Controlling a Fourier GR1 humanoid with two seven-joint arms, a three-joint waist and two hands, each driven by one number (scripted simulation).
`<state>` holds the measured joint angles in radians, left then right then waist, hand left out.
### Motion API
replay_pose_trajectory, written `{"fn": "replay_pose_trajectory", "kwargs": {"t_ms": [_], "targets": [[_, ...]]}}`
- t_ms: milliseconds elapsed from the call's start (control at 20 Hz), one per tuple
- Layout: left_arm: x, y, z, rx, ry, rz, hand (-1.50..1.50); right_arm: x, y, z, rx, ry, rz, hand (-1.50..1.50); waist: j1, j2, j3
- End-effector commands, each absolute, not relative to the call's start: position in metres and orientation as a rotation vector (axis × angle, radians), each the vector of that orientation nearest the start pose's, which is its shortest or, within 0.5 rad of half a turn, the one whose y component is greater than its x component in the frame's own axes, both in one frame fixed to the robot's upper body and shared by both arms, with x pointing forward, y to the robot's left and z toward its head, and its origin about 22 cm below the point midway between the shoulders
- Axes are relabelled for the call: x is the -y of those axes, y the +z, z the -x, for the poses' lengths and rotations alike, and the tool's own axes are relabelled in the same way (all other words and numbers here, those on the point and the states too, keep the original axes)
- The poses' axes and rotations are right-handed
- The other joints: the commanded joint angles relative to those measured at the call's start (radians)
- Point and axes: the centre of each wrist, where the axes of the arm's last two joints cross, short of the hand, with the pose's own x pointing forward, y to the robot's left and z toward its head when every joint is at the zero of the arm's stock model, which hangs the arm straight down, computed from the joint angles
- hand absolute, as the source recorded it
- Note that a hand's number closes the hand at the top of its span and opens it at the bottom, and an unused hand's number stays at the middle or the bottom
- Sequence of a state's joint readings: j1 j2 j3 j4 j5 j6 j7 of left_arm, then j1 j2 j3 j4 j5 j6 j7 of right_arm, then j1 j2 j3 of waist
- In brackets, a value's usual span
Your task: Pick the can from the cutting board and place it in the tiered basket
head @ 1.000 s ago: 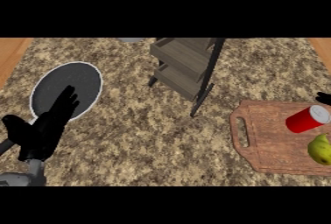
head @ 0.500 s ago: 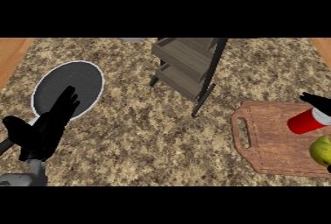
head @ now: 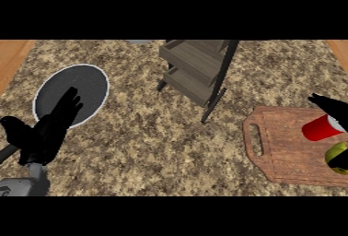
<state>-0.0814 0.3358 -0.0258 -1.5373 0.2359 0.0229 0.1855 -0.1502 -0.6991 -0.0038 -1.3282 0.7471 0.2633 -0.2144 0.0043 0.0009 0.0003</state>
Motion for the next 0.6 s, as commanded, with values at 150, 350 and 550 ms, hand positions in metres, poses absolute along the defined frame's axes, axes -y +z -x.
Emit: {"fn": "replay_pose_trajectory", "kwargs": {"t_ms": [150,350,550], "targets": [[-0.306,0.026,-0.258,1.421,-0.097,-0.084,0.00,0.419,0.067,-0.278,1.176,1.309,0.836,-1.50,-0.003,-0.001,0.000],[-0.286,0.032,-0.260,1.418,-0.093,-0.072,0.00,0.412,0.070,-0.292,1.025,1.370,0.748,1.50,-0.001,-0.001,0.000],[-0.290,0.016,-0.255,1.407,-0.101,-0.079,0.00,0.412,0.055,-0.277,1.023,1.509,0.756,1.50,-0.005,-0.001,-0.001]]}}
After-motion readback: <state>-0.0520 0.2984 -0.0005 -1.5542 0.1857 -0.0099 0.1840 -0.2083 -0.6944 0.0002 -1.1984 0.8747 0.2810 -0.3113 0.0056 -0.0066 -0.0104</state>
